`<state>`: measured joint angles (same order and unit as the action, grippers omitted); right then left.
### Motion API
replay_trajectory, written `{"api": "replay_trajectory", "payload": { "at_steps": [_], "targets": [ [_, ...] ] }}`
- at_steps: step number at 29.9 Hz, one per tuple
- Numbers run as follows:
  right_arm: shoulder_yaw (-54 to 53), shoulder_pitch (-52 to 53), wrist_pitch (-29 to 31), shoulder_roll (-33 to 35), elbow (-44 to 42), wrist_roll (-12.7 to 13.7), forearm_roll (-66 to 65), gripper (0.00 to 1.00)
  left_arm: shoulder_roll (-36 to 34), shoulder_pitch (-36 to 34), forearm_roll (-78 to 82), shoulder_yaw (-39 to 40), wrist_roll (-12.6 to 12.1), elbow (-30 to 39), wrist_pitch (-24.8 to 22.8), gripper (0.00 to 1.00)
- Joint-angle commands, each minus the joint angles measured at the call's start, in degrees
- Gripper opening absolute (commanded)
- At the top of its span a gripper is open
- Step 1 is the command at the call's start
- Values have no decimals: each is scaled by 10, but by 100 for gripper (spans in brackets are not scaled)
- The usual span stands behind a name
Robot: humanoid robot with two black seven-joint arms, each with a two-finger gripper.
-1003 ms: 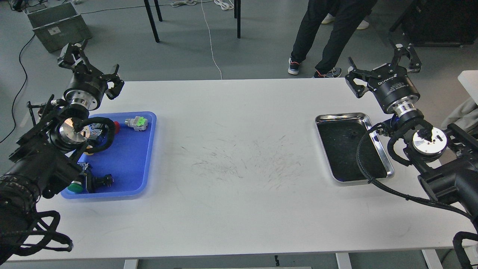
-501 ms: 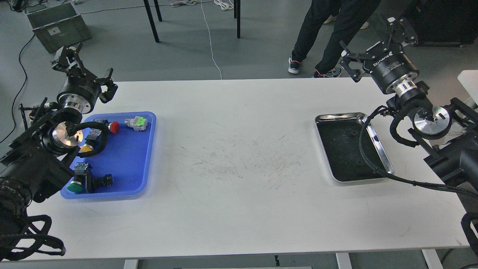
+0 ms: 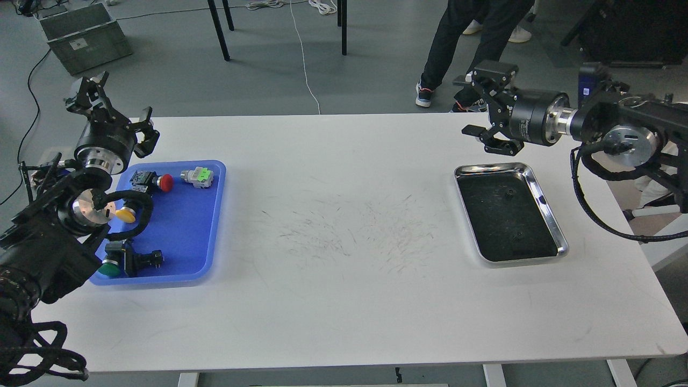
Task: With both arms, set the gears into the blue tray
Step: 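Move the right gripper down over the metal tray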
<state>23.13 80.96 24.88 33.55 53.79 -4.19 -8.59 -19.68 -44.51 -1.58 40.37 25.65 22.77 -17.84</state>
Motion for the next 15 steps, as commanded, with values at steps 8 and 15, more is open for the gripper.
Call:
{"api": "replay_trajectory", "payload": {
  "at_steps": [8,15],
  "targets": [
    [106,42,-7,-26,3,64,-250,99,-2,0,-1,1,12,0,0,98],
    [107,-5,-19,-87,-69,66,-322,99,3,4,-1,-1,12,-1,-1,98]
  ]
}}
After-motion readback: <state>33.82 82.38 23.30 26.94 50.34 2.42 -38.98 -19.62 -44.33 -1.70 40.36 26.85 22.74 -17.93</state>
